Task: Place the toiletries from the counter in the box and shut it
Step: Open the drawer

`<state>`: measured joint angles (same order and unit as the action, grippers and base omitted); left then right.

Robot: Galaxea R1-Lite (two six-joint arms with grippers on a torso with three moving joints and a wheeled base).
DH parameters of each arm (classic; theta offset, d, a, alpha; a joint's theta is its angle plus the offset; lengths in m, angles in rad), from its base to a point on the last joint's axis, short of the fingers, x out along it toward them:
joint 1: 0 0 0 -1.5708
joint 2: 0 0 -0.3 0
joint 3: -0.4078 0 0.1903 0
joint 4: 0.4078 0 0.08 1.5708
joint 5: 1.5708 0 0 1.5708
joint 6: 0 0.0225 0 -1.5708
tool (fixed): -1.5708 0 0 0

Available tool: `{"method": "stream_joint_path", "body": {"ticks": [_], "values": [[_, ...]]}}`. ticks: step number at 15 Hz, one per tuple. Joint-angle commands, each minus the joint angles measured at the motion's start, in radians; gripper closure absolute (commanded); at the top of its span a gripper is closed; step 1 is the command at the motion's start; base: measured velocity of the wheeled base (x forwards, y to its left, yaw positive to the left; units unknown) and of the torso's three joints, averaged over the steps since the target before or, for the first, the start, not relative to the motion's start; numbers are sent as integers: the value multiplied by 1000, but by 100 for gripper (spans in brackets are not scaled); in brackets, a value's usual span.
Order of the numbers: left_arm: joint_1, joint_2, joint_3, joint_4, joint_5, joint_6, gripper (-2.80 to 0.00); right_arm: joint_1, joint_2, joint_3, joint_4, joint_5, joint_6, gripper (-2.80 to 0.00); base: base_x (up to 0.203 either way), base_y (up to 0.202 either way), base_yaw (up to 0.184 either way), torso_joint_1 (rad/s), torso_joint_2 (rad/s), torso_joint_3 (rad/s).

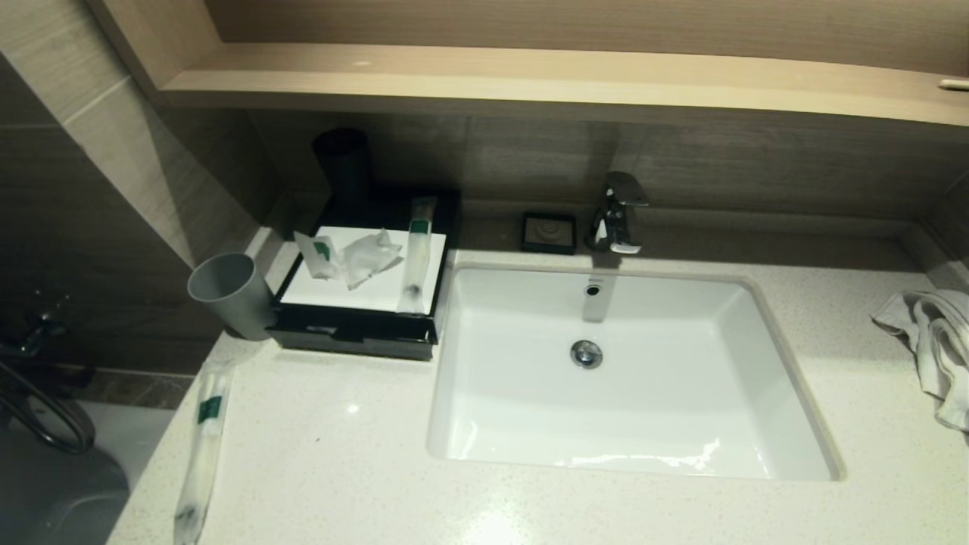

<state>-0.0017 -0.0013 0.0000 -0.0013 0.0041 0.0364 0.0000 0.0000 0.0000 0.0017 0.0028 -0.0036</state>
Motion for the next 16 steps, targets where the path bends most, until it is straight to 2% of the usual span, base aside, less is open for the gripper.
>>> {"method": "stream_joint_path", "body": {"ticks": [1, 5, 9, 12, 16], "values": [[0, 1, 0, -3, 4, 0, 0, 0, 0, 0, 0, 0, 1, 0, 0, 0, 0, 0, 0, 0], [0, 1, -106, 22, -1, 3, 0, 0, 0, 0, 0, 0, -1, 0, 0, 0, 0, 0, 0, 0], [0, 1, -316, 200, -20, 5, 0, 0, 0, 0, 0, 0, -1, 0, 0, 0, 0, 0, 0, 0], [0, 1, -390, 245, -41, 7, 0, 0, 0, 0, 0, 0, -1, 0, 0, 0, 0, 0, 0, 0], [0, 1, -477, 298, -24, 34, 0, 0, 0, 0, 0, 0, 1, 0, 0, 0, 0, 0, 0, 0]]}}
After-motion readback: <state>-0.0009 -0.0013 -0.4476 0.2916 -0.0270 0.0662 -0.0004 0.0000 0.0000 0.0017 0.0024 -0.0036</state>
